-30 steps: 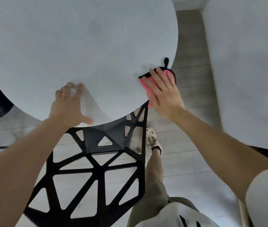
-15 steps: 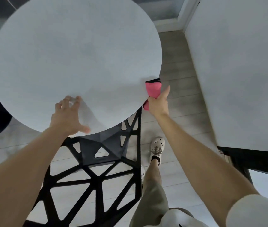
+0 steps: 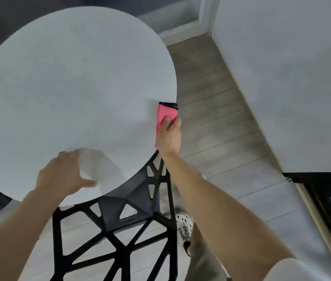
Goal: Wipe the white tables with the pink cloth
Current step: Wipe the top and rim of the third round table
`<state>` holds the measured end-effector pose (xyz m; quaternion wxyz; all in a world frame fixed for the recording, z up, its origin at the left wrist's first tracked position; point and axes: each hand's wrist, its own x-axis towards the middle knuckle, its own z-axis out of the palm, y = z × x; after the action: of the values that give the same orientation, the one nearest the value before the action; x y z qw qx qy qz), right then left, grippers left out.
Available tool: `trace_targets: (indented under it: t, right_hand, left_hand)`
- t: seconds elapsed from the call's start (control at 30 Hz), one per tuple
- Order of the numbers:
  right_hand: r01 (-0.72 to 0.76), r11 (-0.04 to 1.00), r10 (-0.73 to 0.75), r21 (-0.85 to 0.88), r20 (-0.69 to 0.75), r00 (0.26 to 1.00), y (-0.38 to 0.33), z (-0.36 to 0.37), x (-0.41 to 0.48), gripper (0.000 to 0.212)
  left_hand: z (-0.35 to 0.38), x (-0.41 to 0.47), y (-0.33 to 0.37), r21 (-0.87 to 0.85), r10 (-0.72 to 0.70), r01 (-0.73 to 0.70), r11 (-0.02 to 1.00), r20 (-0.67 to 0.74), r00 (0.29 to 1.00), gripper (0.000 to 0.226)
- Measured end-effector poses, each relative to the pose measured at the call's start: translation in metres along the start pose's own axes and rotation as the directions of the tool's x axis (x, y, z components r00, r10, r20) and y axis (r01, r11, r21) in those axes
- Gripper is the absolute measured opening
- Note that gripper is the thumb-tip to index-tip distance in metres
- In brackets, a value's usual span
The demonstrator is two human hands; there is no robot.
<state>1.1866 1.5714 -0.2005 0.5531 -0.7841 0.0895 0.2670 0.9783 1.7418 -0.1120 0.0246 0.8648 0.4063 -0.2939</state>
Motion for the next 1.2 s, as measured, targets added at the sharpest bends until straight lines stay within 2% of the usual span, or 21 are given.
trace_targets:
  t: [0.07, 0.13, 0.23, 0.3, 0.4, 0.47, 0.53, 0.63, 0.73, 0.9, 1.0, 1.1, 1.2]
  right_hand:
    - [0.035, 0.999, -0.035, -0.007, -0.003, 0.999, -0.018, -0.004, 0.034, 0.033]
    - [0.099, 0.995, -0.099, -0.013, 0.005, 0.995, -0.035, -0.005, 0.058, 0.041]
    - [0.171, 0.984, -0.172, -0.04, -0.011, 0.985, -0.028, 0.005, 0.043, 0.061]
    - [0.232, 0.973, -0.232, 0.019, -0.004, 0.973, -0.005, 0.005, 0.004, 0.067]
    - [0.23, 0.971, -0.236, 0.067, 0.092, 0.967, 0.024, -0.005, -0.026, 0.069]
    - [0.221, 0.973, -0.228, 0.068, 0.122, 0.966, 0.014, -0.011, -0.008, 0.068]
    - [0.186, 0.981, -0.192, 0.053, 0.137, 0.972, -0.013, -0.013, 0.038, 0.065]
    - [0.221, 0.972, -0.199, -0.076, 0.227, 0.953, -0.064, -0.021, 0.131, 0.065]
    - [0.238, 0.964, -0.193, -0.121, 0.3, 0.934, -0.095, -0.022, 0.171, 0.065]
    - [0.248, 0.967, -0.224, -0.062, 0.261, 0.939, -0.059, -0.024, 0.102, 0.057]
    - [0.284, 0.951, -0.231, -0.126, 0.325, 0.917, -0.046, -0.042, 0.079, 0.059]
    - [0.267, 0.928, -0.165, -0.258, 0.358, 0.919, -0.08, -0.03, 0.127, 0.065]
    - [0.321, 0.892, -0.181, -0.318, 0.399, 0.899, -0.139, 0.004, 0.205, 0.065]
  left_hand:
    - [-0.016, 0.01, 0.026, -0.012, 0.089, -0.093, 0.996, -0.176, 0.98, 0.071]
    - [-0.024, 0.023, 0.063, -0.142, 0.171, -0.245, 0.959, -0.398, 0.901, 0.046]
    - [-0.028, 0.062, 0.124, -0.21, 0.203, -0.416, 0.885, -0.629, 0.75, 0.037]
    - [-0.033, 0.099, 0.162, -0.211, 0.188, -0.44, 0.873, -0.686, 0.703, 0.04]
    - [-0.049, 0.143, 0.207, -0.271, 0.105, -0.395, 0.878, -0.696, 0.71, 0.049]
    - [-0.056, 0.165, 0.223, -0.277, 0.065, -0.359, 0.891, -0.704, 0.707, 0.052]
    - [-0.058, 0.178, 0.228, -0.234, 0.061, -0.338, 0.912, -0.736, 0.675, 0.052]
    - [-0.054, 0.18, 0.23, -0.21, 0.037, -0.312, 0.927, -0.775, 0.631, 0.049]
    - [-0.052, 0.177, 0.233, -0.239, 0.017, -0.328, 0.914, -0.786, 0.619, 0.048]
    - [-0.057, 0.173, 0.233, -0.224, 0.029, -0.305, 0.925, -0.761, 0.648, 0.048]
    - [-0.059, 0.17, 0.236, -0.244, 0.024, -0.305, 0.921, -0.745, 0.667, 0.05]
    - [-0.061, 0.17, 0.237, -0.259, 0.0, -0.282, 0.924, -0.735, 0.678, 0.055]
    - [-0.061, 0.168, 0.237, -0.252, 0.019, -0.28, 0.926, -0.711, 0.702, 0.057]
